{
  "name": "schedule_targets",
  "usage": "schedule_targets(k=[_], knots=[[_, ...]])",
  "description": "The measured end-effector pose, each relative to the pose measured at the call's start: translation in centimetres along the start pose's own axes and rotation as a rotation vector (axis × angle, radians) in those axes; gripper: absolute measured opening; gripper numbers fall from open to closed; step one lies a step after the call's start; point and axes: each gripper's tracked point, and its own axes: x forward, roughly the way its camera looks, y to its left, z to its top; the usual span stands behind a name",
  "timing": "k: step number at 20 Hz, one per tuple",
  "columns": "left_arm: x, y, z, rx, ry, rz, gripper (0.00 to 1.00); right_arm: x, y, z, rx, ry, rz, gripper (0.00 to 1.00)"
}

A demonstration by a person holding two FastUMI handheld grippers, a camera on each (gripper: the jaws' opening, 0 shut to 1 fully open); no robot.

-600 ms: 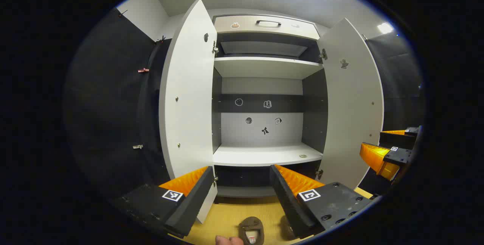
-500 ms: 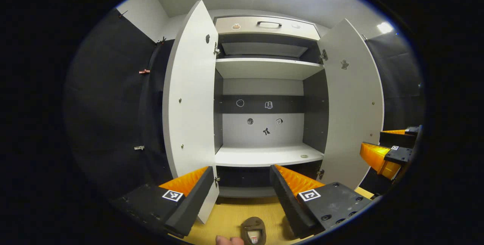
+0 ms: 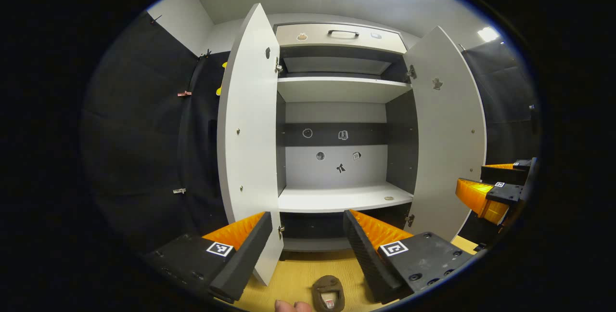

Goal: Grab one shoe with the right hand and put it into the shoe cabinet, grab the other shoe with the left hand and put it into the shoe cabinet; then close the right door with the right hand and the left door with the left hand.

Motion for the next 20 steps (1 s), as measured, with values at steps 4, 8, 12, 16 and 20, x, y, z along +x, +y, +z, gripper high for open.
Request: schedule_targets(k=[4,8,12,16,20], knots=[[-0.1,-0.1,0.0,-0.002,0.002,0.003,0.95,0.0,0.1,0.1,0.004,-0.002,0.002,0.97],[0.0,-0.1,-0.1,0.005,-0.001,0.000,0.95,0.0,0.1,0.0,0.008,0.004,0.003,0.97],[0.0,0.0,-0.2,-0.002,0.001,0.002,0.95,-0.1,0.2,-0.6,0.004,0.018,0.009,0.97],[-0.1,0.3,-0.7,0.002,0.006,0.008,0.95,-0.1,0.8,-3.4,0.016,0.087,0.024,0.97],[-0.1,0.7,-1.7,0.019,0.017,0.018,0.95,0.0,1.7,-8.9,0.022,0.215,0.052,0.98]])
